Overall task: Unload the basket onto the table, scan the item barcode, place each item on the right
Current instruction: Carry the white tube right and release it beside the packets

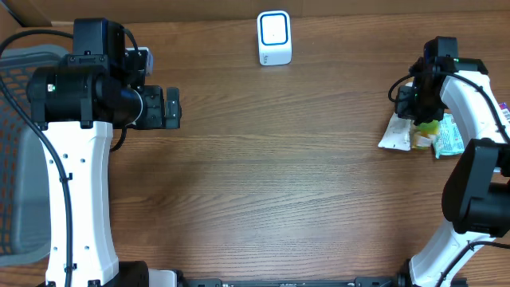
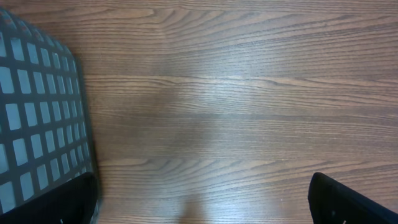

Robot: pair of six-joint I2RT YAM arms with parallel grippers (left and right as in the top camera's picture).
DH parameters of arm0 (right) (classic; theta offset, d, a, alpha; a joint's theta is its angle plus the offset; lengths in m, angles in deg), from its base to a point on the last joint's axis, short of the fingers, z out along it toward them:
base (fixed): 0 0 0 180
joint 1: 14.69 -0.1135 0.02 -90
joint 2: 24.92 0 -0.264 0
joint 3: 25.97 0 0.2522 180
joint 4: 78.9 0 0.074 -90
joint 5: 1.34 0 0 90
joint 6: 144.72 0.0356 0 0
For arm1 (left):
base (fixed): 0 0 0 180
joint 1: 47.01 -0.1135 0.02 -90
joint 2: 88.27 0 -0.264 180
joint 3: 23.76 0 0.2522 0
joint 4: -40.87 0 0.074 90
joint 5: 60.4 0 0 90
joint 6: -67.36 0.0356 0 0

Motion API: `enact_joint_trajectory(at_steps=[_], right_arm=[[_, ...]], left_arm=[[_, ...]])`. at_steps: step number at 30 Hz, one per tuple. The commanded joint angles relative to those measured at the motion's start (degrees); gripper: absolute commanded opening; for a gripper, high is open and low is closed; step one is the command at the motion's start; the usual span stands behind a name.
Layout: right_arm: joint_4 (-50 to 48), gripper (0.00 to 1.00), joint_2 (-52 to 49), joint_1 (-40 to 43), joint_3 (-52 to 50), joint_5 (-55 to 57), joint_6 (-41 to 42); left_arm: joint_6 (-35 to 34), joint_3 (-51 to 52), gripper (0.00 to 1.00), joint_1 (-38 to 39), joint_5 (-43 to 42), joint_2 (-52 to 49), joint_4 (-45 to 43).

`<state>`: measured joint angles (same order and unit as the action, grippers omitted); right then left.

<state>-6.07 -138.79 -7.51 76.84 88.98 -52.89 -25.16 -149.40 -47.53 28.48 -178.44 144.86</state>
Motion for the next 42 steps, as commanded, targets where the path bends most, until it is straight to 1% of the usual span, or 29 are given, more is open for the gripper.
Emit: enact_joint_trajectory(at_steps=[1, 2, 4, 6, 8, 11, 15, 17, 18, 19, 20, 26, 31, 35, 42], right_arm=[[-0.44, 0.67, 0.15, 1.01, 1.09, 2.38, 2.93], [-0.35, 0.75, 0.35, 1.16, 1.40, 2.10, 2.91], [0.70, 0.86, 0.92, 1.16, 2.64, 1.51, 2.89], [2.60, 0.91, 2.05, 1.07, 4.92, 0.66, 2.86], [4.44, 0.94, 3.74, 0.63, 7.58, -1.44, 2.62], [8.33, 0.95, 7.37, -0.44, 12.85, -6.32, 2.64], [16.04, 0.95, 13.33, -2.49, 21.33, -13.68, 2.69], [19.89, 0.95, 16.85, -3.30, 24.83, -14.58, 2.69], [21.44, 0.96, 18.53, -3.58, 26.12, -14.58, 2.71], [23.02, 1.00, 20.35, -3.82, 27.23, -14.62, 2.78], [24.63, 1.00, 22.38, -4.04, 28.22, -14.82, 2.97], [27.02, 1.00, 33.18, -4.55, 29.09, -18.23, 2.91], [27.02, 1.00, 38.21, -4.55, 29.09, -18.23, 2.91], [27.02, 1.00, 39.63, -4.55, 29.09, -18.23, 2.91], [27.85, 1.00, 38.84, -4.55, 29.09, -17.99, 2.89]], left_arm=[[1.27, -0.20, 0.99, -0.22, -0.37, -0.48, -0.13], [1.27, -0.20, 0.99, -0.22, -0.37, -0.48, -0.13], [1.27, -0.20, 1.00, -0.22, -0.37, -0.48, -0.13], [1.27, -0.20, 1.00, -0.22, -0.37, -0.48, -0.13], [1.27, -0.20, 1.00, -0.22, -0.37, -0.48, -0.11], [1.27, -0.20, 1.00, -0.22, -0.37, -0.48, -0.13], [1.27, -0.20, 0.99, -0.22, -0.37, -0.48, -0.13], [1.27, -0.20, 0.99, -0.22, -0.37, -0.48, -0.11], [1.27, -0.20, 1.00, -0.22, -0.37, -0.48, -0.13], [1.27, -0.20, 0.99, -0.22, -0.39, -0.48, -0.11], [1.27, -0.20, 0.99, -0.22, -0.37, -0.48, -0.13], [1.27, -0.20, 1.00, -0.22, -0.37, -0.48, -0.11], [1.27, -0.20, 1.00, -0.22, -0.37, -0.48, -0.13], [1.27, -0.20, 1.00, -0.22, -0.37, -0.48, -0.13], [1.27, -0.20, 1.00, -0.22, -0.37, -0.48, -0.11]])
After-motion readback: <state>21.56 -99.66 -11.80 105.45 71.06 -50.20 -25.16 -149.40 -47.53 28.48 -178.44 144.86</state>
